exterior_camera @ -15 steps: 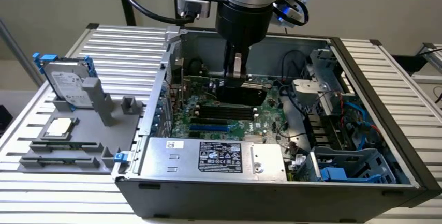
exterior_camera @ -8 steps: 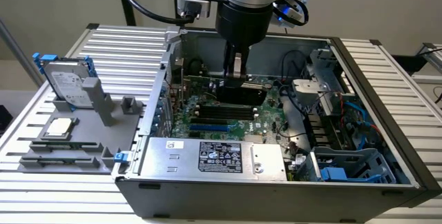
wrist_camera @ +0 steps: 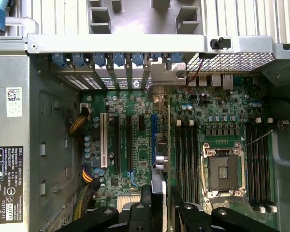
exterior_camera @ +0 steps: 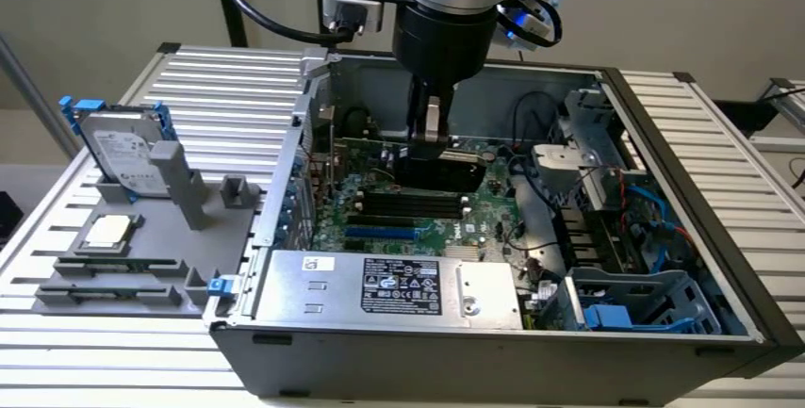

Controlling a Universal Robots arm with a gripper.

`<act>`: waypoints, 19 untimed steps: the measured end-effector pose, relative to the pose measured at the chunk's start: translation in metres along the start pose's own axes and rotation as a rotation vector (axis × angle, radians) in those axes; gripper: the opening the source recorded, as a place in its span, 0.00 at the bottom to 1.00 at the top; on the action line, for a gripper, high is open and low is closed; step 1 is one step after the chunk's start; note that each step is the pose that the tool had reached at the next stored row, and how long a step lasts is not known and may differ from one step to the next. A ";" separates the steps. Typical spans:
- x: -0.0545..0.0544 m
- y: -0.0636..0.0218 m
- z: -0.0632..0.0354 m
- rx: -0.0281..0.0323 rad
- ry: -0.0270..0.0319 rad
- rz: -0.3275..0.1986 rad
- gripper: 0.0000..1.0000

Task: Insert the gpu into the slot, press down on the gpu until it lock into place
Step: 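Insert the gpu into the slot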

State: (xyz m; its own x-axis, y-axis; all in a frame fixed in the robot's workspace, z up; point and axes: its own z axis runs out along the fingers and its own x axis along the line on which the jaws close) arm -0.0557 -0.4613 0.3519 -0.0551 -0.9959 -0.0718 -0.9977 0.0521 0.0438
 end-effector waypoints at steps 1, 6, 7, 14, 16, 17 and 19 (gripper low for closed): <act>0.000 0.0000 0.0000 0.0000 0.0000 0.000 0.26; 0.000 0.0002 0.0000 0.0000 0.0000 0.000 0.26; 0.000 0.0002 0.0000 -0.0001 0.0002 0.000 0.26; 0.002 0.0189 0.0111 0.0043 -0.0002 0.000 0.26; 0.002 0.0217 0.0148 0.0055 -0.0003 0.000 0.26; 0.002 0.0216 0.0164 0.0057 -0.0004 0.000 0.26; 0.002 0.0216 0.0169 0.0056 0.0003 0.000 0.26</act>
State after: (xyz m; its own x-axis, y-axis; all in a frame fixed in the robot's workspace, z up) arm -0.0781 -0.4613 0.3359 -0.0547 -0.9959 -0.0716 -0.9979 0.0521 0.0382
